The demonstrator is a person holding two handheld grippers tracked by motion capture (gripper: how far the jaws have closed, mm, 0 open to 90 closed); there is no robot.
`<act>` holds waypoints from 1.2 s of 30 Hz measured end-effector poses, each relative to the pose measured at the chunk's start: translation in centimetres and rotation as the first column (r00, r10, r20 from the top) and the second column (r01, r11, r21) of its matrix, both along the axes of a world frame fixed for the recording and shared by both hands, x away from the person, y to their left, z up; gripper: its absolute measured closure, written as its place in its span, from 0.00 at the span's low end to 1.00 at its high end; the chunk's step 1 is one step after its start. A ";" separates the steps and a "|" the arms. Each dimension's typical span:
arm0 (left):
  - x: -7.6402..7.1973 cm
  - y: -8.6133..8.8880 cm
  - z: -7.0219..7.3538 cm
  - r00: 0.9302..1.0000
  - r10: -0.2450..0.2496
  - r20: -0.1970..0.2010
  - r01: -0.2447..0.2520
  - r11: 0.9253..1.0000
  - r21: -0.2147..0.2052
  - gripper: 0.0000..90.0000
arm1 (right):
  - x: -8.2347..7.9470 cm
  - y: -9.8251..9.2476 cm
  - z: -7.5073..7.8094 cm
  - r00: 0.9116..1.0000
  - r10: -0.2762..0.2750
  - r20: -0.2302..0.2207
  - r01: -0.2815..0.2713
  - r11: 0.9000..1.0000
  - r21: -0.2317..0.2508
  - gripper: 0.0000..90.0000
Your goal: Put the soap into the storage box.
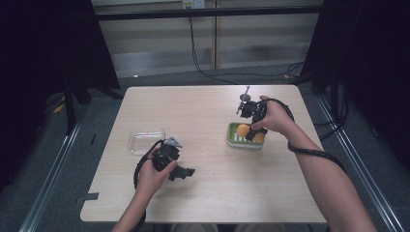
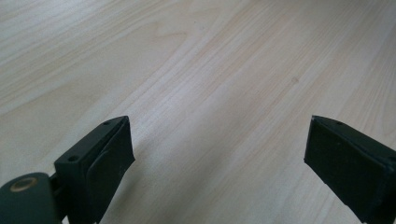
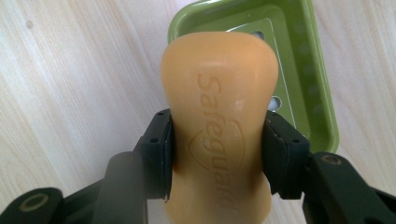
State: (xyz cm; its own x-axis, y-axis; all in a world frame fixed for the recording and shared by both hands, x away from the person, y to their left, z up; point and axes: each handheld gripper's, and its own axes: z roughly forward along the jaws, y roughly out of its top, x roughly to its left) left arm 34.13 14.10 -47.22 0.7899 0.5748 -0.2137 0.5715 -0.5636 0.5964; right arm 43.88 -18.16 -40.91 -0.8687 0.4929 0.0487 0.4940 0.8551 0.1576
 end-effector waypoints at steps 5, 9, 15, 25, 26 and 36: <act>0.0 0.0 0.0 1.000 -0.009 0.001 0.008 1.000 0.006 0.09 | 0.2 -0.1 -0.3 1.000 0.000 -0.002 0.000 1.000 0.004 0.56; 0.0 0.0 0.0 1.000 -0.009 -0.003 0.009 1.000 0.007 0.09 | 0.3 -0.1 -0.5 1.000 -0.007 -0.004 0.007 1.000 0.003 0.56; 0.0 0.0 0.1 1.000 -0.008 0.000 0.008 1.000 0.008 0.09 | 0.5 -0.2 -0.8 1.000 -0.014 -0.001 0.014 1.000 0.007 0.57; 0.0 -0.2 -0.1 1.000 -0.010 -0.005 0.010 1.000 0.009 0.09 | 0.7 -0.2 -0.9 1.000 -0.007 0.003 0.007 1.000 0.009 0.56; 0.0 -0.2 -0.1 1.000 -0.013 -0.005 0.013 1.000 0.012 0.09 | 0.7 -0.2 -1.0 1.000 -0.012 0.007 0.012 1.000 0.013 0.56; 0.0 -0.2 0.1 1.000 -0.024 0.001 0.024 1.000 0.011 0.09 | 1.1 -0.4 -1.2 1.000 -0.023 0.003 0.023 1.000 0.013 0.56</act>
